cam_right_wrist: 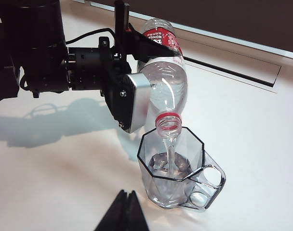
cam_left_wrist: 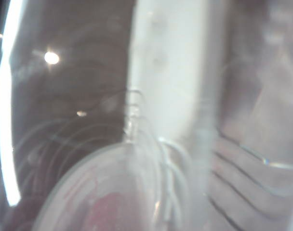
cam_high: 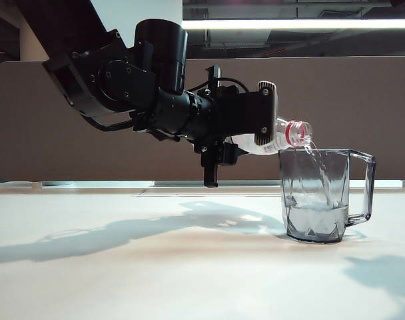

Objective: Pick up the mineral water bottle with the left hand on the table and pour water into the mug until it's half full.

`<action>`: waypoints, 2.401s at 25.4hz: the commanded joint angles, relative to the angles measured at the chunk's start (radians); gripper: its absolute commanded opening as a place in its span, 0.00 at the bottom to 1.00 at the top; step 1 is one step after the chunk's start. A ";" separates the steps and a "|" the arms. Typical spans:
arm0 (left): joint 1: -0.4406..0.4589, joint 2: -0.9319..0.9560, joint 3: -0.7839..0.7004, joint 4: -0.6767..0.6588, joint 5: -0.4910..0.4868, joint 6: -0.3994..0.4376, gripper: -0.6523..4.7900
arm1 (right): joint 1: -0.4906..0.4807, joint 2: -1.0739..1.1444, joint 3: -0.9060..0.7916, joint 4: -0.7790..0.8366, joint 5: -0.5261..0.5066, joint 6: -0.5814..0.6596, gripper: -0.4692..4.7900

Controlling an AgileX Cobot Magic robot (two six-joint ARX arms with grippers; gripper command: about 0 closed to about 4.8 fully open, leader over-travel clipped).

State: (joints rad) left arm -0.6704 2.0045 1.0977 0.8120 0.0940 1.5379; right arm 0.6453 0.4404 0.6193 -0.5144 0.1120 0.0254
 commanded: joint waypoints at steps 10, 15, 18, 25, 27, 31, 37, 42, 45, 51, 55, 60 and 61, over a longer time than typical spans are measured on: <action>0.002 -0.013 0.010 0.051 0.003 0.003 0.51 | 0.001 -0.002 0.008 0.016 -0.002 0.000 0.09; 0.002 -0.013 0.010 0.051 0.003 0.003 0.51 | 0.001 -0.002 0.008 0.016 -0.002 0.001 0.09; 0.002 -0.013 0.010 0.051 0.003 0.003 0.51 | 0.000 -0.002 0.008 0.016 -0.002 0.000 0.09; 0.002 -0.013 0.010 0.051 0.003 0.003 0.51 | 0.001 -0.002 0.008 0.016 -0.002 0.000 0.09; 0.002 -0.013 0.010 0.051 0.003 0.004 0.51 | 0.001 -0.002 0.008 0.016 -0.002 0.000 0.09; 0.002 -0.013 0.010 0.051 0.003 0.004 0.51 | 0.001 -0.002 0.008 0.016 -0.002 0.001 0.09; 0.002 -0.013 0.010 0.051 0.003 0.023 0.51 | 0.000 -0.002 0.008 0.016 -0.002 0.001 0.09; 0.002 -0.013 0.010 0.050 0.003 -0.007 0.51 | 0.000 -0.002 0.008 0.016 -0.002 0.001 0.09; 0.002 -0.013 0.010 0.051 0.003 -0.102 0.51 | 0.000 -0.002 0.008 0.016 -0.002 0.000 0.09; 0.002 -0.016 0.010 0.050 0.003 -0.321 0.51 | 0.000 -0.002 0.008 0.017 -0.002 0.000 0.09; 0.002 -0.030 0.010 0.038 0.003 -0.437 0.51 | 0.000 -0.002 0.008 0.017 -0.002 0.000 0.09; 0.003 -0.071 0.009 -0.019 0.003 -0.669 0.51 | 0.000 -0.002 0.008 0.017 -0.002 0.000 0.09; 0.005 -0.083 0.009 -0.042 0.003 -0.724 0.51 | 0.000 -0.002 0.008 0.017 -0.002 0.000 0.09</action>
State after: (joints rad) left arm -0.6678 1.9457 1.0981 0.7784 0.0937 0.9363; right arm 0.6453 0.4404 0.6193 -0.5144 0.1120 0.0254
